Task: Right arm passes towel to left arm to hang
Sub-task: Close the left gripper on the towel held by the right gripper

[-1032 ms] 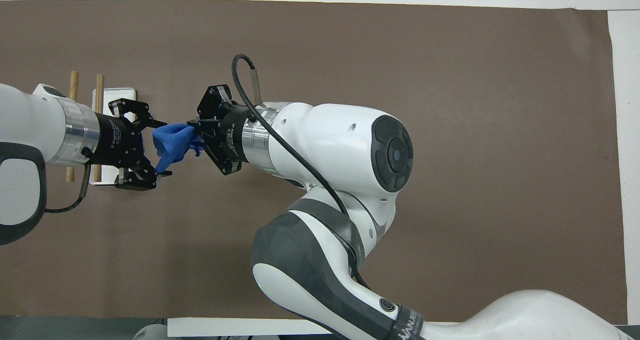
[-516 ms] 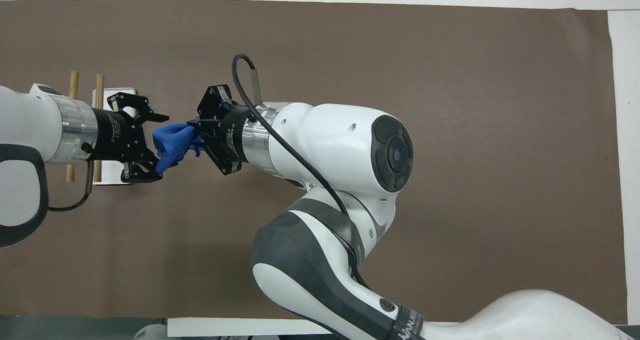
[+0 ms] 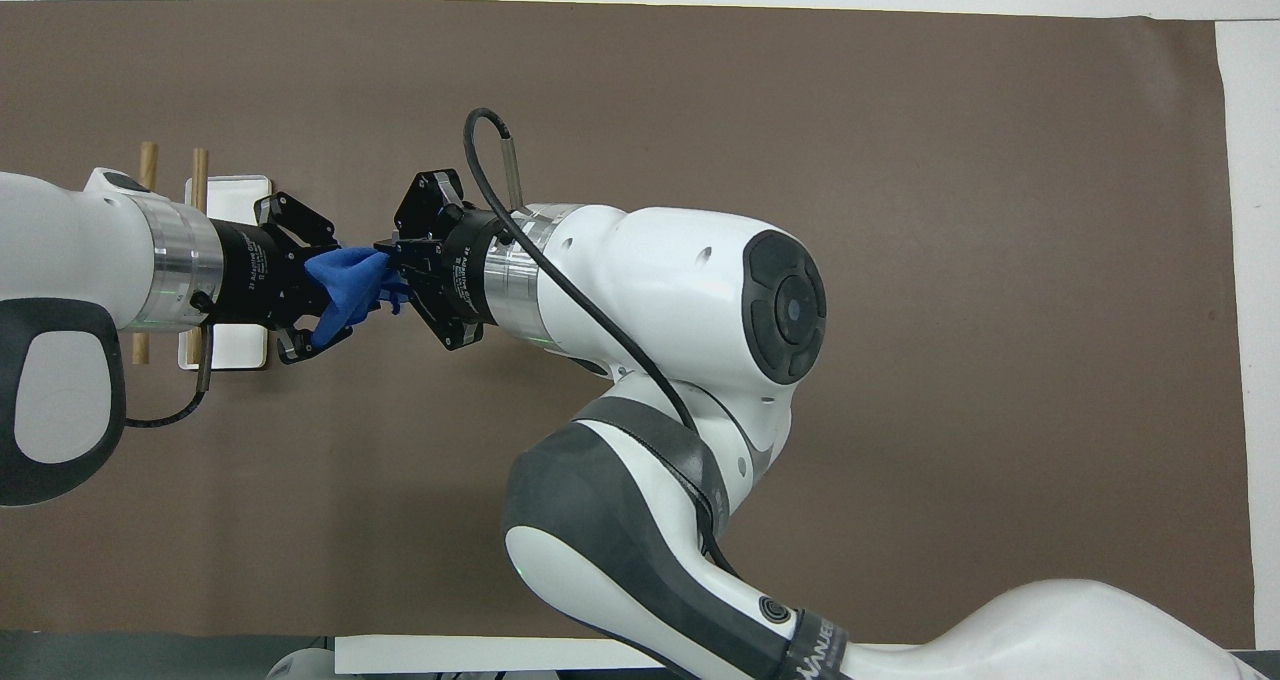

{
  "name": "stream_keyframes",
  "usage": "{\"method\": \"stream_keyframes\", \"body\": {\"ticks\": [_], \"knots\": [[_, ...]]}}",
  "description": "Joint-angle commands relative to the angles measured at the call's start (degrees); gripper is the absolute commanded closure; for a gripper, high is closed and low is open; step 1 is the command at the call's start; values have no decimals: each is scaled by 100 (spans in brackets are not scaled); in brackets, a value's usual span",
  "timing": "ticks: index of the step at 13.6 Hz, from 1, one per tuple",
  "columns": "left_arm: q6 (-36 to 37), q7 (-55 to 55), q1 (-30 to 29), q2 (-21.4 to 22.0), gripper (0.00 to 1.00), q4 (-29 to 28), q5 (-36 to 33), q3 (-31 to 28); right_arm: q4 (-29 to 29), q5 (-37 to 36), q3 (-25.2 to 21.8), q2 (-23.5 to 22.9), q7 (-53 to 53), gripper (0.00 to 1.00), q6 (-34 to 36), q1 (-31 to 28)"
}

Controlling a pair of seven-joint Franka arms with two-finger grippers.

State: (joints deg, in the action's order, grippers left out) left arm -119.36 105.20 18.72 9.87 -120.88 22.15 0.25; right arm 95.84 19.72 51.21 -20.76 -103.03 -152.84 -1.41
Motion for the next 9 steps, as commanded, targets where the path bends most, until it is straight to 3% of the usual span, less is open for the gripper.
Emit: {"method": "stream_keyframes", "body": {"ticks": [1,2,7,8,9], "knots": [[-158,71,44,155,94,-199,97,-42,-92,40,91,-86,-7,100,26,-52],[-149,62,26,155,99,-199,105,-51,-92,40,91,-86,-7,100,26,-52],[-158,1,-18,155,100,-199,105,-60,-92,40,91,-86,-7,100,35,-52],[-158,1,-18,147,100,-199,105,-60,-92,58,91,-86,-15,88,44,-61],[-167,-8,-18,147,100,-199,97,-60,-83,102,82,-103,-42,53,70,-87]]}}
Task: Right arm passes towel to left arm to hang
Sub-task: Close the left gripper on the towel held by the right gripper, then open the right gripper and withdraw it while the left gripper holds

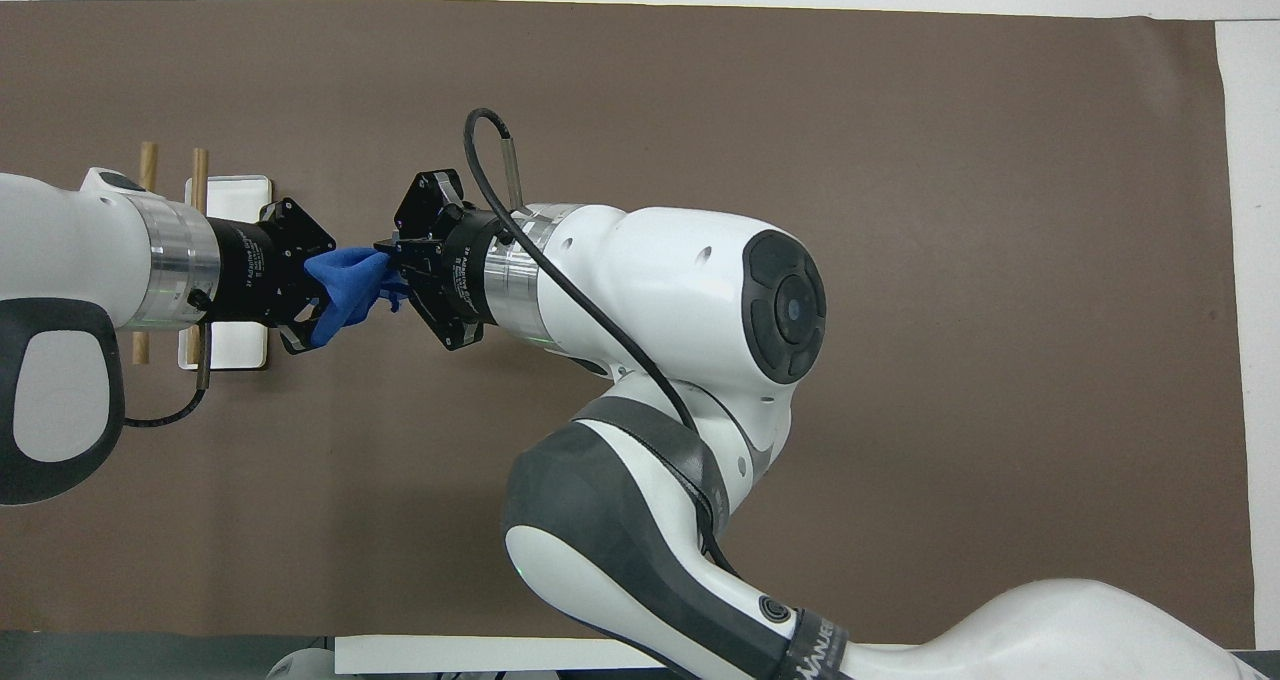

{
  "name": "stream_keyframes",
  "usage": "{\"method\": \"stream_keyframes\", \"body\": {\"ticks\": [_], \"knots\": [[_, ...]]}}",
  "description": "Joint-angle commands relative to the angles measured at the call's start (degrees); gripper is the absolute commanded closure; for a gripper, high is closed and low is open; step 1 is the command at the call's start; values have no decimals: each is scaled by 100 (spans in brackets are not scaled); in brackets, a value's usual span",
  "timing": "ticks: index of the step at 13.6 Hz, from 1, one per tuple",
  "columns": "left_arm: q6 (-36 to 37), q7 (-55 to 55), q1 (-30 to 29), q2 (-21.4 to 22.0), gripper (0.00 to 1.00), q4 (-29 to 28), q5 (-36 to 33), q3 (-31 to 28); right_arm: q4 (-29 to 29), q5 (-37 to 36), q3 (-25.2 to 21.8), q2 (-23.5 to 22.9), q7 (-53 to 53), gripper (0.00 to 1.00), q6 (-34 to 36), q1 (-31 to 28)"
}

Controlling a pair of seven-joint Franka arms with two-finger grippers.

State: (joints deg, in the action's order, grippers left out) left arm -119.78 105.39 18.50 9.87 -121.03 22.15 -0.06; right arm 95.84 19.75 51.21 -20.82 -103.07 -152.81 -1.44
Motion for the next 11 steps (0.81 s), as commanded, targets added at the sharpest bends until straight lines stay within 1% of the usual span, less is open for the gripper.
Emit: {"method": "stream_keyframes", "body": {"ticks": [1,3,6,9,11], "knots": [[-133,-28,5,147,100,-184,105,-29,-83,73,73,-72,-3,1,75,-67],[-221,-158,13,129,100,-150,96,-29,-83,29,73,-72,24,0,76,-58],[-441,-878,-13,41,100,-53,96,-47,13,-6,-14,68,233,0,76,-50],[-661,-2019,-215,-20,100,-18,96,-47,443,-6,-347,402,1855,0,67,-41],[-661,-2888,-416,-38,100,0,96,-56,707,-6,-760,622,3129,0,67,-41]]}}
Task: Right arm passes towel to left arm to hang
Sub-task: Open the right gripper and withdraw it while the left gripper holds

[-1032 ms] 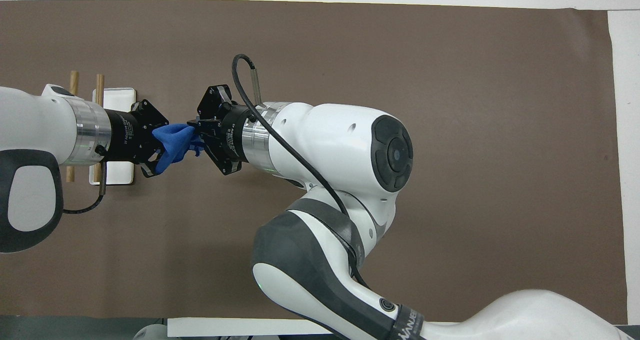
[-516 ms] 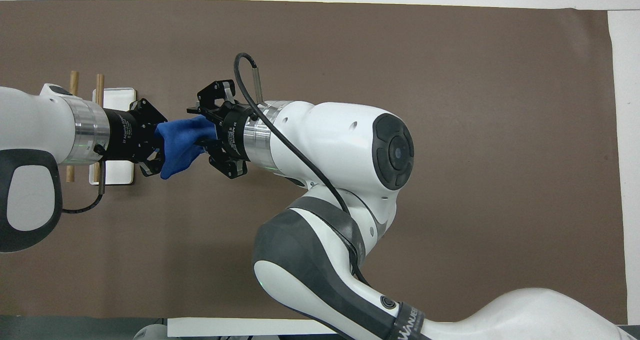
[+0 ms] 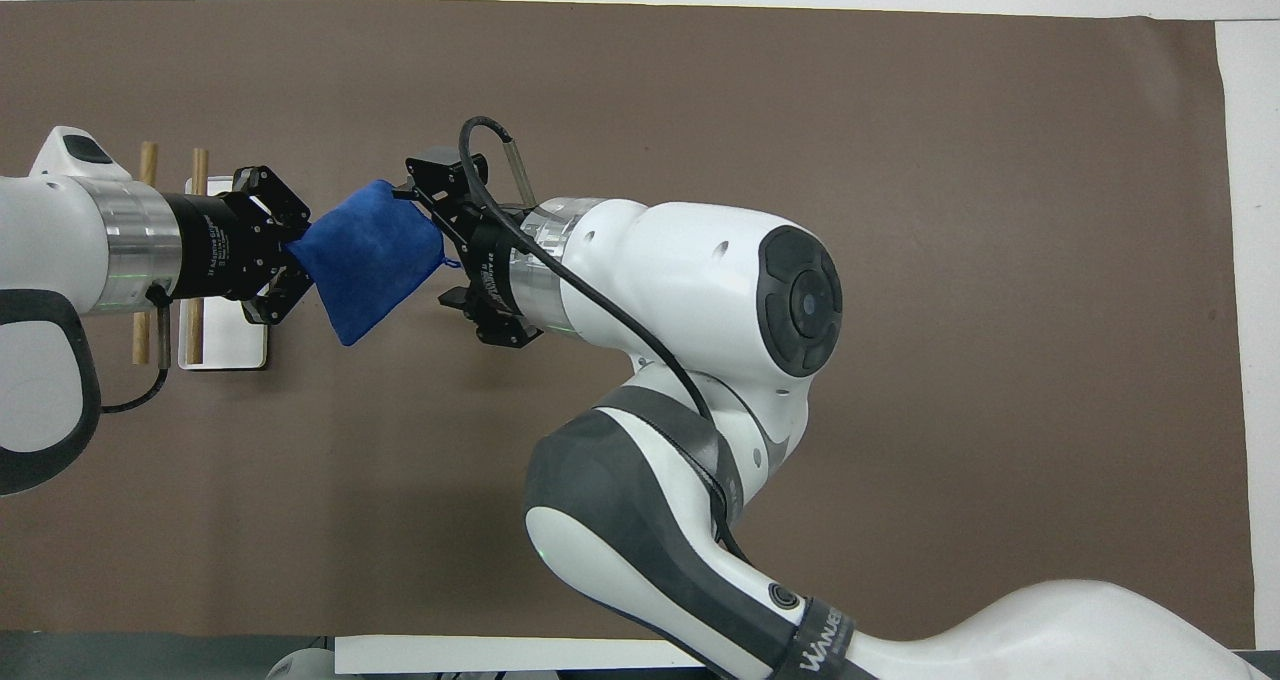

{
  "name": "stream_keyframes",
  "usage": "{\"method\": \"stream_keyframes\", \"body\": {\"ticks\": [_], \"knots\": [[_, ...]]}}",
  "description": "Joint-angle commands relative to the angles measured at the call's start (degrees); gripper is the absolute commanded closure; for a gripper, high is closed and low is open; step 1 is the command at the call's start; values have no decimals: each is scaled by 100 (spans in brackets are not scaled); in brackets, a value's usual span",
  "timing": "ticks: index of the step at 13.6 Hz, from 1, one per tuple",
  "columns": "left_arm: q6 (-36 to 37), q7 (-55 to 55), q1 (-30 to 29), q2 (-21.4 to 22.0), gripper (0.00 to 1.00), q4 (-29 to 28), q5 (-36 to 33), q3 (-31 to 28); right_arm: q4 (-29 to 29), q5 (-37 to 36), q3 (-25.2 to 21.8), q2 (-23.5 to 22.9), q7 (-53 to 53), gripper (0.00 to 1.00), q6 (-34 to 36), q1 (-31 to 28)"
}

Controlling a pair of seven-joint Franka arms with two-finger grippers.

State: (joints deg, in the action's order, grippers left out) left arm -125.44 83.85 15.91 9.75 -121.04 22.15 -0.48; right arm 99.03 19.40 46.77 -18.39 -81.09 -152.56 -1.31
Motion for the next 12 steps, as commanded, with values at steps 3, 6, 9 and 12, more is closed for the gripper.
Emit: {"method": "stream_keyframes", "body": {"ticks": [3,6,9,12], "knots": [[-523,-1100,-377,-52,100,-34,96,-22,862,29,-1062,722,2961,0,112,-62],[-1104,-810,-763,-35,100,-270,96,-13,943,29,-2107,1047,4921,0,1722,-44],[-2016,-757,-905,-8,100,-806,105,-5,881,-1037,-3162,1460,5664,0,3447,-36],[-2590,-765,-1054,-35,100,-1141,114,-4,382,-2185,-3655,1672,6305,0,4811,17]]}}
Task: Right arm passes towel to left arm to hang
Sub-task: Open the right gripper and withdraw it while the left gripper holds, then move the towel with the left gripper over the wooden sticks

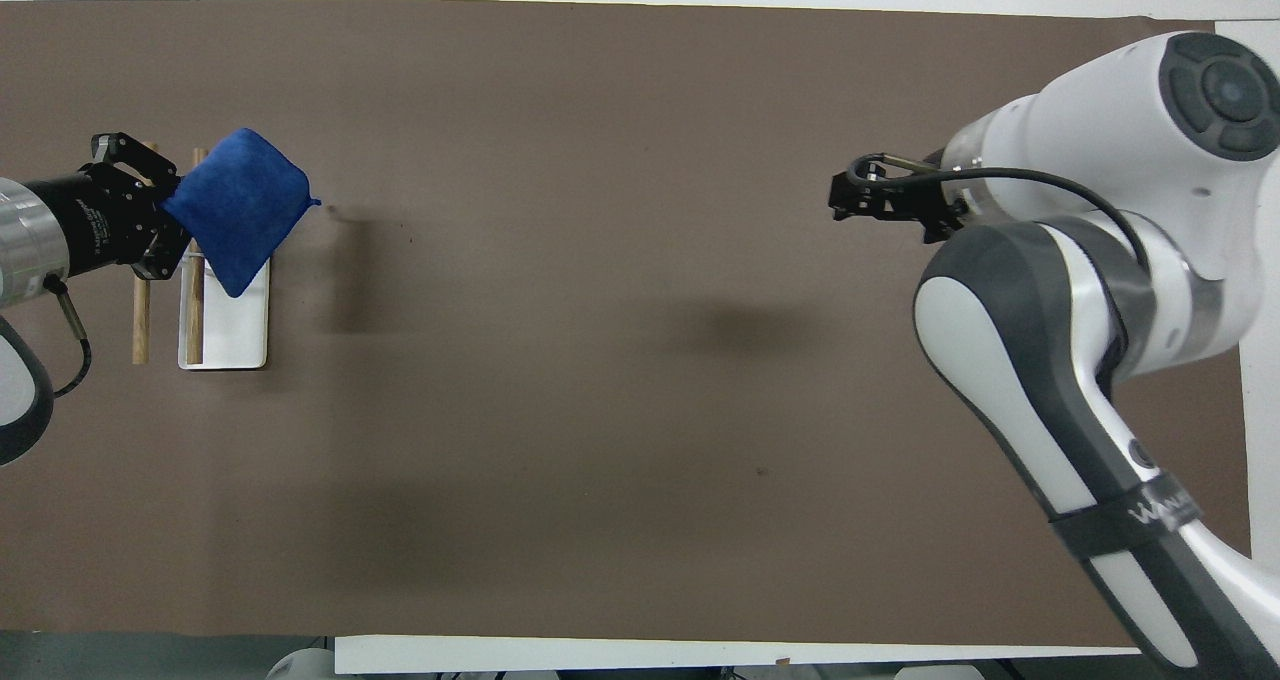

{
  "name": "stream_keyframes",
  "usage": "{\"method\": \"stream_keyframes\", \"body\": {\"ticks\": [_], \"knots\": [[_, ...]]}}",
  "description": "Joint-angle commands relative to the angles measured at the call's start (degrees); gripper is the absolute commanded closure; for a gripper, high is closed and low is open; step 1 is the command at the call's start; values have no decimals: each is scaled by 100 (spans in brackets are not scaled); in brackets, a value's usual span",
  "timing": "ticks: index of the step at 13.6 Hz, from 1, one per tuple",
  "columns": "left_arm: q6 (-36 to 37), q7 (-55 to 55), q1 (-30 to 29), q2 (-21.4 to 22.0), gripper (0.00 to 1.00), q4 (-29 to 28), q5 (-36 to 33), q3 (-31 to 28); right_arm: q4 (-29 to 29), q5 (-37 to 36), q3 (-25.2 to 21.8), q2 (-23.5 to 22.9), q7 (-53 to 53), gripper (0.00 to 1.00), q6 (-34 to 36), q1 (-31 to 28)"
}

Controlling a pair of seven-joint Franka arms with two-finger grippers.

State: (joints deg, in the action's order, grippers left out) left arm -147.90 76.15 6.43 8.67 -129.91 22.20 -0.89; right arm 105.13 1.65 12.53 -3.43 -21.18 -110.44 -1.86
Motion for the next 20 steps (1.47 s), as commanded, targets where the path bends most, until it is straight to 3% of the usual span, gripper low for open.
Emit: {"method": "stream_keyframes", "body": {"ticks": [1,3,7,10,13,20], "knots": [[-414,-82,-116,56,100,-254,110,28,-412,-411,-468,219,612,0,889,71],[-581,-651,-308,-93,100,-202,101,45,-685,-376,-1013,316,1429,0,1330,80],[-661,-2083,-440,-251,100,0,101,36,-1195,-349,-1595,351,1907,0,2060,185],[-556,-2699,-441,-409,100,342,101,19,-1240,-271,-1692,325,1890,0,2035,168],[171,-3359,-641,-585,100,904,101,-16,-1214,-244,-1666,325,1811,0,1991,177],[148,-3686,-757,-568,99,906,101,-34,-1170,-138,-1657,360,1617,0,2017,168]]}}
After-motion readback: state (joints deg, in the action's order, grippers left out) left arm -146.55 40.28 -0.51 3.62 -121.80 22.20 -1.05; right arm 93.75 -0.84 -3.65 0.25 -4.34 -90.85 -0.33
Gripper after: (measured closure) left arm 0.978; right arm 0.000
